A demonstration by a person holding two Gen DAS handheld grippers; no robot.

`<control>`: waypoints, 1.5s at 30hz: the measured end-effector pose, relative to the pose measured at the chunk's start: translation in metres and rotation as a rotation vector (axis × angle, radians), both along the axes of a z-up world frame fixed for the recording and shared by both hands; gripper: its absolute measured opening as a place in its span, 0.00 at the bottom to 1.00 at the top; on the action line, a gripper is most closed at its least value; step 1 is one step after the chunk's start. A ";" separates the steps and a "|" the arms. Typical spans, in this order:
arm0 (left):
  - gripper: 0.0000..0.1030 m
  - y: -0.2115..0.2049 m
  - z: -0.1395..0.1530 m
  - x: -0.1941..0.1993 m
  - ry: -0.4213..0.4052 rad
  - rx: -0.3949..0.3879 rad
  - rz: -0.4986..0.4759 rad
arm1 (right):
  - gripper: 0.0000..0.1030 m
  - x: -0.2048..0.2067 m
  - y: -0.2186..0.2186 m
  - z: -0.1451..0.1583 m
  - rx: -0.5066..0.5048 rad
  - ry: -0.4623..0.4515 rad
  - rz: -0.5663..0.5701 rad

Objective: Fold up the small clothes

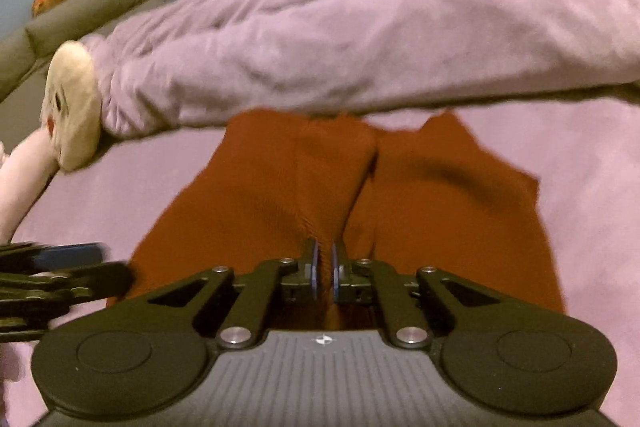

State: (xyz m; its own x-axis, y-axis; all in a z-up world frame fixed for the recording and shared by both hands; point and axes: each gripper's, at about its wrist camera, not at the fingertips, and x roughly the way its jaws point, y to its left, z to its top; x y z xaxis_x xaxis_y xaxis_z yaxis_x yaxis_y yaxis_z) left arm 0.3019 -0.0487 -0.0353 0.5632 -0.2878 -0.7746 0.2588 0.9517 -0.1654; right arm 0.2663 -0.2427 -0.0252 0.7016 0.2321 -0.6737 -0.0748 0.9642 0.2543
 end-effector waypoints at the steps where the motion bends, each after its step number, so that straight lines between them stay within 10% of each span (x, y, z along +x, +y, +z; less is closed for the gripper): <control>1: 0.65 0.001 -0.003 0.000 -0.002 -0.016 -0.001 | 0.10 -0.001 -0.003 0.000 0.026 0.003 -0.004; 6: 0.67 0.003 -0.005 0.000 -0.008 -0.019 0.000 | 0.45 -0.009 -0.043 0.002 0.191 0.013 -0.129; 15: 0.68 0.001 -0.006 -0.001 0.003 -0.023 0.010 | 0.63 0.019 -0.043 -0.018 0.442 0.099 -0.073; 26: 0.72 -0.001 -0.012 0.001 0.024 -0.029 0.000 | 0.48 0.053 -0.010 -0.020 0.383 0.137 -0.005; 27: 0.73 -0.002 -0.014 0.000 0.035 -0.025 -0.003 | 0.36 0.054 -0.008 -0.020 0.378 0.135 -0.008; 28: 0.73 -0.003 -0.014 -0.001 0.041 -0.023 -0.006 | 0.17 0.054 -0.008 -0.019 0.354 0.122 -0.008; 40: 0.81 -0.007 0.007 -0.032 -0.003 -0.018 -0.055 | 0.15 -0.003 0.030 0.054 -0.365 -0.307 0.064; 45: 0.78 -0.026 -0.011 -0.030 0.037 0.043 -0.063 | 0.15 -0.008 -0.005 0.031 -0.437 -0.252 0.008</control>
State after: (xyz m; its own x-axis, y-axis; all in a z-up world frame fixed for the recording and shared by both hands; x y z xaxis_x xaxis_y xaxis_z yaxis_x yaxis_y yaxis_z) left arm 0.2717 -0.0746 -0.0462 0.5161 -0.2874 -0.8069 0.3128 0.9402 -0.1349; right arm 0.2579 -0.2474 0.0063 0.8541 -0.0280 -0.5193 -0.0894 0.9758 -0.1996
